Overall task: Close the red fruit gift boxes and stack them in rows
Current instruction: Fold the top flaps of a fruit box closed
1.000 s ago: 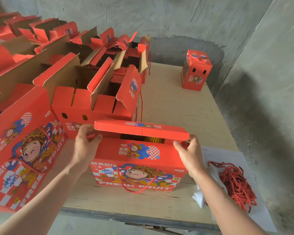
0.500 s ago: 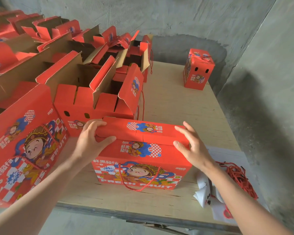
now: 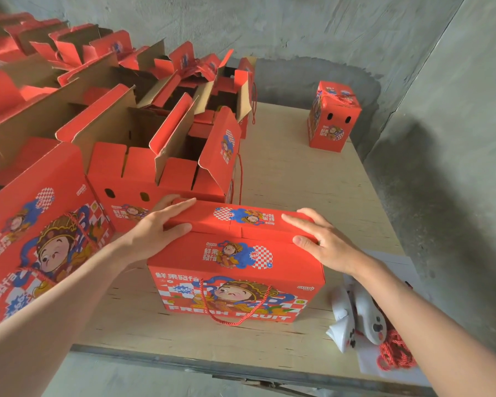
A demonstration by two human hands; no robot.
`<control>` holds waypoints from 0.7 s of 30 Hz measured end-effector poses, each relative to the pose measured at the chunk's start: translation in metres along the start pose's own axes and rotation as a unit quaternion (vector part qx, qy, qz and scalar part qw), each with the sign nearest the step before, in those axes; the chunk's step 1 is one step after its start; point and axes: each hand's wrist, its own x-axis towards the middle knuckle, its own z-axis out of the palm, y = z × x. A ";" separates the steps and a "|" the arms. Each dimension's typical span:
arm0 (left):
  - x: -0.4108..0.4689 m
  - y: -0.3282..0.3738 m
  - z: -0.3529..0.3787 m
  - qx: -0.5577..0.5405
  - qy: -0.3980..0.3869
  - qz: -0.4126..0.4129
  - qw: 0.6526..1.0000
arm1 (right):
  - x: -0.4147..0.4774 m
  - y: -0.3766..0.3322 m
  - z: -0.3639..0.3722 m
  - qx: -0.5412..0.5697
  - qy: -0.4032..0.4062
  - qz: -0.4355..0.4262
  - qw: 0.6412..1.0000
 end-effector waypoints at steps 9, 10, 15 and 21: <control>-0.002 -0.001 0.003 -0.075 -0.016 -0.019 0.997 | -0.003 -0.003 -0.001 -0.018 -0.048 0.011 0.999; -0.003 -0.002 0.003 -0.075 -0.023 -0.020 0.997 | -0.005 -0.003 -0.001 -0.022 -0.059 0.011 0.998; -0.004 -0.005 0.005 -0.021 -0.042 -0.045 0.998 | -0.008 0.000 0.003 -0.048 -0.066 0.020 0.996; -0.011 0.018 0.013 0.019 0.105 -0.061 0.992 | -0.003 -0.009 0.006 0.089 0.008 0.025 0.996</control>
